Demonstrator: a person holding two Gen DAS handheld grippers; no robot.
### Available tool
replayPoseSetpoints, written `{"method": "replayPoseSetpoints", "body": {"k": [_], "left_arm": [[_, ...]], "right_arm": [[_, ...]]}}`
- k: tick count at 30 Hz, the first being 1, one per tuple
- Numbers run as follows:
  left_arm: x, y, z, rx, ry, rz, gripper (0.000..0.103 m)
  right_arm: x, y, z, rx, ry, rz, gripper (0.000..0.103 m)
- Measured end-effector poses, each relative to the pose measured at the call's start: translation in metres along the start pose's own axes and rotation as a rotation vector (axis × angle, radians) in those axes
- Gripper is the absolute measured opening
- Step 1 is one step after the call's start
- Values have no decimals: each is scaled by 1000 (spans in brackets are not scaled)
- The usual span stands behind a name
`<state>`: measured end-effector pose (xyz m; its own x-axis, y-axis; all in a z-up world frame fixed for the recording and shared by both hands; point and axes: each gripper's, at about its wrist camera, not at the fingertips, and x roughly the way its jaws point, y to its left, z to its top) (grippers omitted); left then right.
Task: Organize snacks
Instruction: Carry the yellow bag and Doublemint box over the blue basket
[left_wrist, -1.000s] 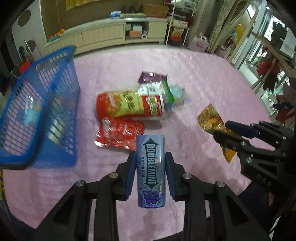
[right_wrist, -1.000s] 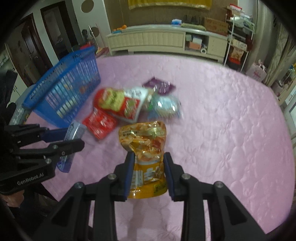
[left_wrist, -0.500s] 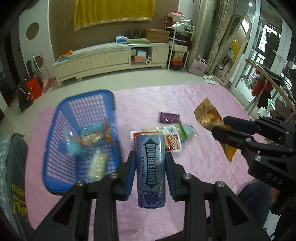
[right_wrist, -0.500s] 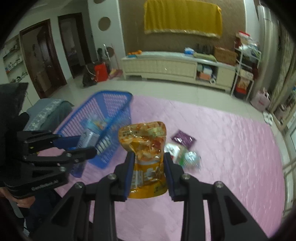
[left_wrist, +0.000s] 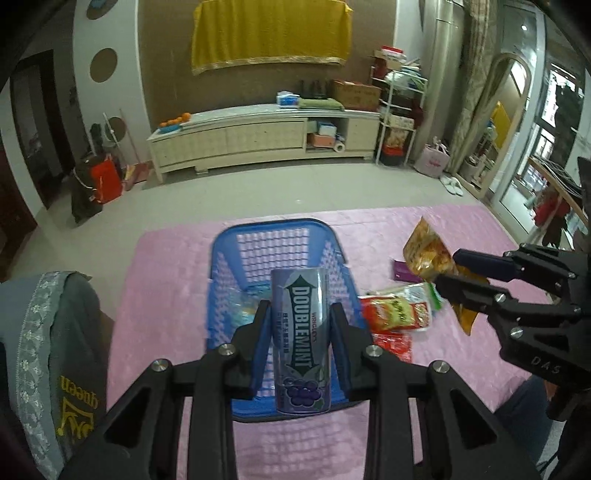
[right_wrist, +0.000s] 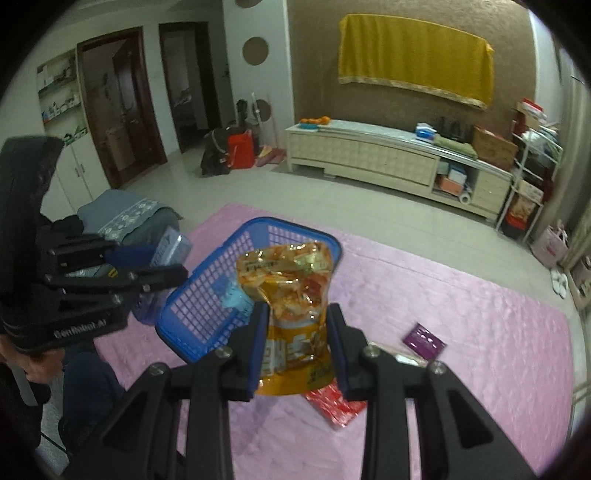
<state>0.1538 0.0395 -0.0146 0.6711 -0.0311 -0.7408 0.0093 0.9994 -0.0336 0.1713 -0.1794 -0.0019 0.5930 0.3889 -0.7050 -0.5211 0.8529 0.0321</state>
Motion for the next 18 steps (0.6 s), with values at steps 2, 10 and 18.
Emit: {"method": "replayPoseSetpoints", "body": {"k": [2,10,18], "left_arm": [[2,11,0,-16,0,7,28],[24,41,-3,-64,27,9,28],[58,62,-5,-95,75,-20,28]], "right_arm": [[11,6,4,-16,14,10,36],[68,25,14,-54,86,46,36],[118,27,13,-78,172,42,36]]}}
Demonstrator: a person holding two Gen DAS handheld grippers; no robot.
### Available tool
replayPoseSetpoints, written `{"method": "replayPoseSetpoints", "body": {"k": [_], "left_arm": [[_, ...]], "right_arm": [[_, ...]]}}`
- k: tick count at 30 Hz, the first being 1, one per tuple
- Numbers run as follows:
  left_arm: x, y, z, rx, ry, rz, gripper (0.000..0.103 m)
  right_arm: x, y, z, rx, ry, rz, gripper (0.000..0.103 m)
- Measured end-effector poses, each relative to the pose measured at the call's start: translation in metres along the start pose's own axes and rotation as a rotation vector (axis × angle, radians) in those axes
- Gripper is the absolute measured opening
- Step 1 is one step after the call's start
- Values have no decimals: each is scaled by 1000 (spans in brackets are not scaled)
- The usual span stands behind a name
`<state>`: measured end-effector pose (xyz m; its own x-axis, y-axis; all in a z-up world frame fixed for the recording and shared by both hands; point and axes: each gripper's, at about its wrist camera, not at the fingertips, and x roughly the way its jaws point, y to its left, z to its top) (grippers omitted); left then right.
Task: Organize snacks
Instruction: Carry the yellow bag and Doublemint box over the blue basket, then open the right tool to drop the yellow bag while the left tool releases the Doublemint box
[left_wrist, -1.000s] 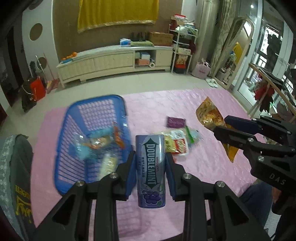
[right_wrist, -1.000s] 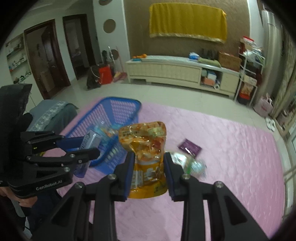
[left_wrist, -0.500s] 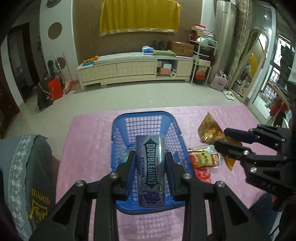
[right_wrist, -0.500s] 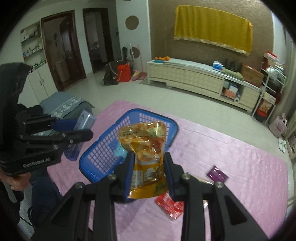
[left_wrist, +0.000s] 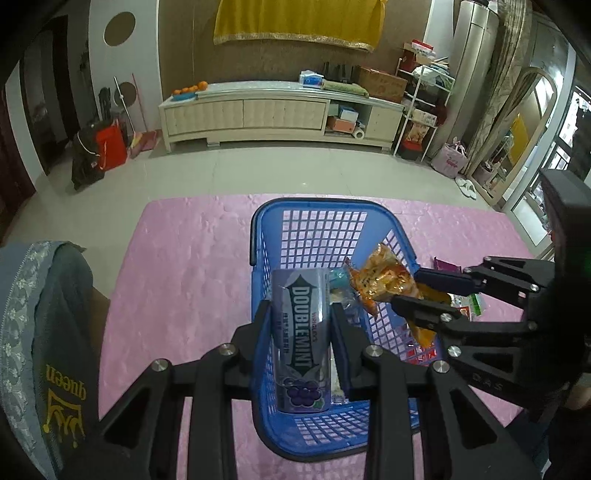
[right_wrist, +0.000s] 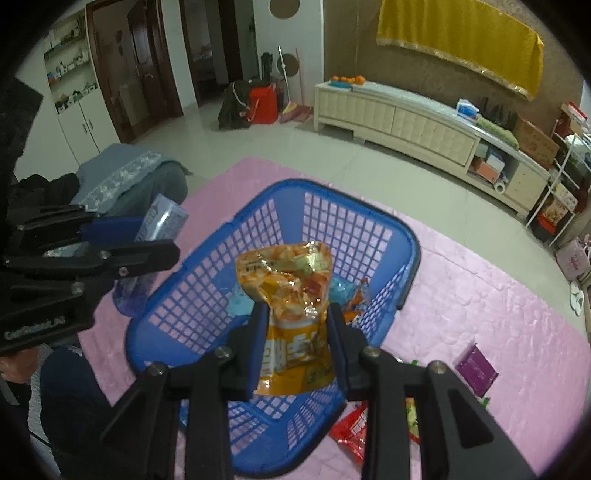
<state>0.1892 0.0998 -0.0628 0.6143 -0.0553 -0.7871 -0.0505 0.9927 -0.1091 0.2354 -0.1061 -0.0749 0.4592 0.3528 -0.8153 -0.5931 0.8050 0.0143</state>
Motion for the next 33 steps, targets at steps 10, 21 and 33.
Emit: {"method": "replayPoseSetpoints", "body": {"k": [10,21,33], "left_arm": [[23,14,11,18,9,-47,28],[30,5,10,24,40,-28,28],[9,-17,7,61,22,-35,29]], "right_arm": [[42,-13,23,-68,41,19,44],[27,-11,9,-129,-33,-126,98],[-15,-30,-5,13,-50,-140,101]]}}
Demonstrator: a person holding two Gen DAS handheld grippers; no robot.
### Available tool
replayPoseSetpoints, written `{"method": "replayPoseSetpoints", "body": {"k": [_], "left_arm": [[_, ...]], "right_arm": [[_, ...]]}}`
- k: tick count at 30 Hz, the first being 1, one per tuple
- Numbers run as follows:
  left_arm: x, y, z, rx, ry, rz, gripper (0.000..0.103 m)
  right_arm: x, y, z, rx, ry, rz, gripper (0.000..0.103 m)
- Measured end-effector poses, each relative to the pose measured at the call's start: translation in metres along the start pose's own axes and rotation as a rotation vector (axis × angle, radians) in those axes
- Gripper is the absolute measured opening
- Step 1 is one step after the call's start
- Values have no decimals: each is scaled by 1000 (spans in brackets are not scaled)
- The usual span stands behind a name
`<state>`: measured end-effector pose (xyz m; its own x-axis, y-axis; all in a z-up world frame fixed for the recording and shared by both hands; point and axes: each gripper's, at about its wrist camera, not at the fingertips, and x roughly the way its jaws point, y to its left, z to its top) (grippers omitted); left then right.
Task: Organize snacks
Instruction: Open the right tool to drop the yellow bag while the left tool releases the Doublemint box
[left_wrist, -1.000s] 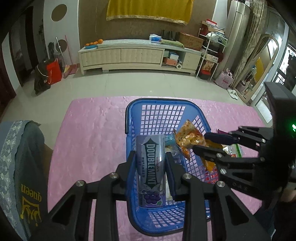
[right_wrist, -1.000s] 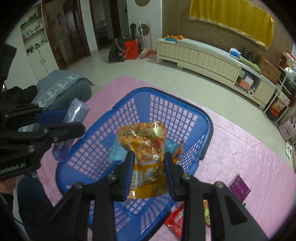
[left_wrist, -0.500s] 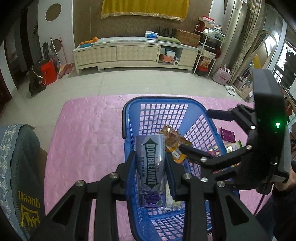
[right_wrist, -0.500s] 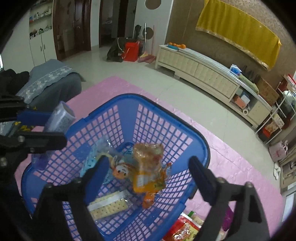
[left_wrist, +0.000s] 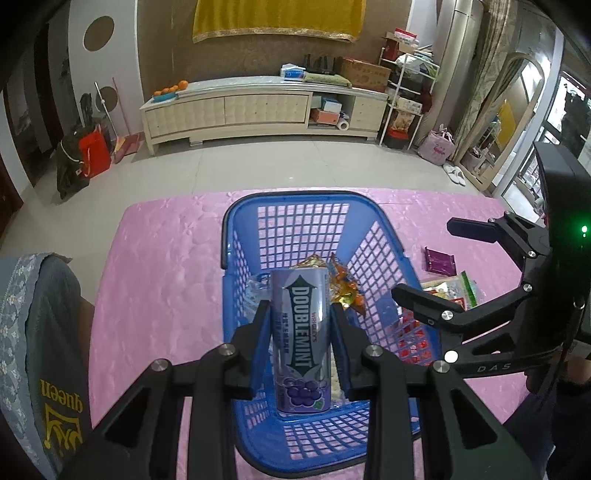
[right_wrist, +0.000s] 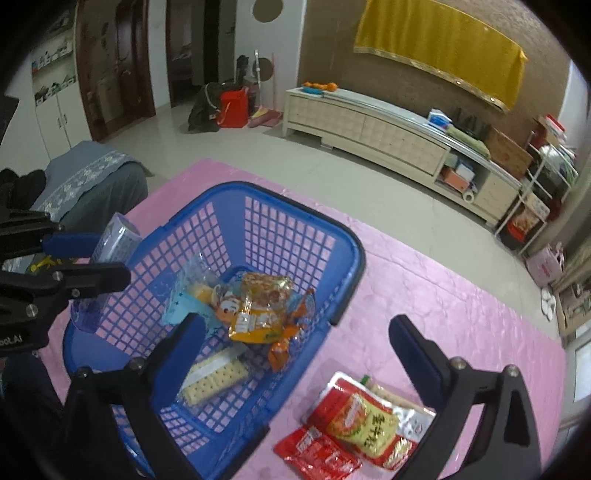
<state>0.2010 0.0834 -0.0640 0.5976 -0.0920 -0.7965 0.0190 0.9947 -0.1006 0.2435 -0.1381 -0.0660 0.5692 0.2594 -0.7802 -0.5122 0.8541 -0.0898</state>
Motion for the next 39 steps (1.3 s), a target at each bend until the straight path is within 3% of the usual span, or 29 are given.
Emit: {"method": "replayPoseSetpoints", "body": {"k": [7,19,32,36,39], "left_arm": [[2,-16,-1,25,7,-16,29],[46,-37,-5,34,98,-65,29],[78,-42,-9,44,151,-68,29],[76,-40,-6,42,136,-74,65],[72,-42,-6,44,123,-60,65]], "right_arm": [[-5,-15,-15,97,20,-15,102],[3,-45,-39,262,64,-18,103],[19,-63,-52,319,105,-6,103],[16,-67,-55,327,99,-15,103],[11,-71,-58,341,102,-18,103]]}}
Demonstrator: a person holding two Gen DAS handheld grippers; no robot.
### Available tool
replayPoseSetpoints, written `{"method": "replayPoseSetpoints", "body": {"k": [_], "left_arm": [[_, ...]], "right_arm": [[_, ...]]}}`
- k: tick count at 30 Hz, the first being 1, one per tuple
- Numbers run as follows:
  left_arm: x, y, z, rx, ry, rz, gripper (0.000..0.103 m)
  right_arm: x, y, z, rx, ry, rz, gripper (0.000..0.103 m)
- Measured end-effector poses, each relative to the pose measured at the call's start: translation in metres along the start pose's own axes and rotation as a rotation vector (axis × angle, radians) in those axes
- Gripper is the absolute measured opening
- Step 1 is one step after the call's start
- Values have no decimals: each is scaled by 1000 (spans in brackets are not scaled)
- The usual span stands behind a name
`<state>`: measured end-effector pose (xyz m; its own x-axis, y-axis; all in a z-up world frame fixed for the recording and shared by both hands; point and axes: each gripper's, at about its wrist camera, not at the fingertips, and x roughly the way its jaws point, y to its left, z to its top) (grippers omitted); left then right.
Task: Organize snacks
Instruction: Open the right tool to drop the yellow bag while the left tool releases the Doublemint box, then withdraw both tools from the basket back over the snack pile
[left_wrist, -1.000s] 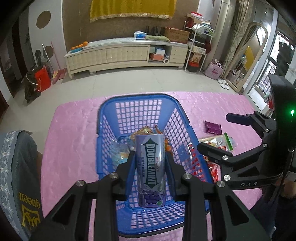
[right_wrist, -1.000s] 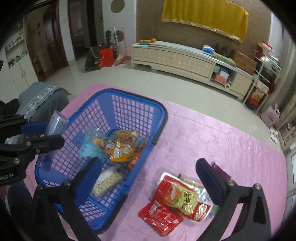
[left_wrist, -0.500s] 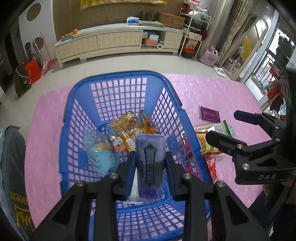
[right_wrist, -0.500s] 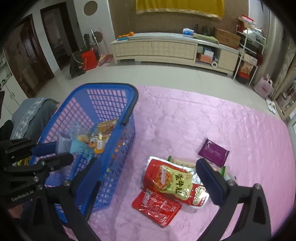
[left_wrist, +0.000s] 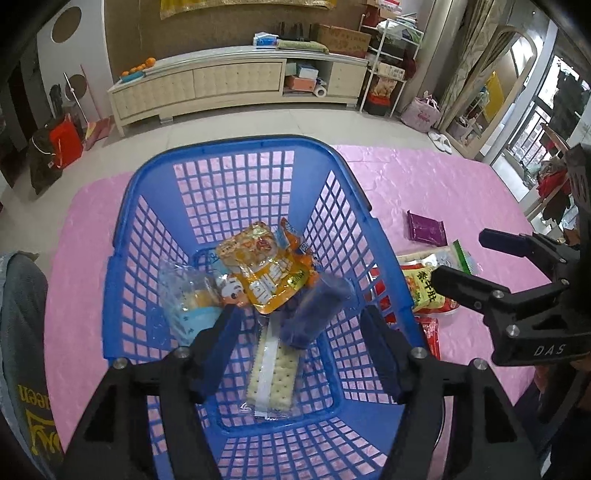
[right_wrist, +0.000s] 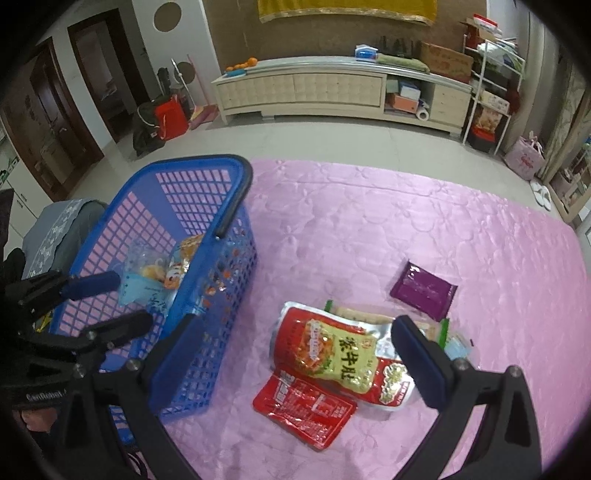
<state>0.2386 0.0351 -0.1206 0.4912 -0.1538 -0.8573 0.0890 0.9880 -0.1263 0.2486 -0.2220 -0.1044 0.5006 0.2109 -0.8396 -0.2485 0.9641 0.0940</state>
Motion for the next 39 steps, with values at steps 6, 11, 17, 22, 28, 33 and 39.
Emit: {"method": "replayPoseSetpoints", "body": {"k": [6,11,17,22,28,33,39], "left_arm": [[-12,-5,-4,10,-12,9,65],[-30,-14,-8,29,-41,14,65],[-54,-30,-12,44,-85,4,67],[-67,-47,-19,68,-106,-4,67],[-75,-70,-25,102,-128,-14,70],[-75,-93,-28,142,-129,-23,73],[-68,-121,-34,193,-122,-26,73]], "right_arm": [[-15,-3,-2,9,-17,-5,103],[-34,-1,-7,1,-36,-9,103],[-58,-4,-15,-2,-60,-15,103],[-76,-10,-26,-1,-75,-29,103],[-94,-22,-40,4,-91,-45,103],[-105,-36,-51,24,-106,-60,103],[-111,-57,-65,59,-106,-74,103]]}}
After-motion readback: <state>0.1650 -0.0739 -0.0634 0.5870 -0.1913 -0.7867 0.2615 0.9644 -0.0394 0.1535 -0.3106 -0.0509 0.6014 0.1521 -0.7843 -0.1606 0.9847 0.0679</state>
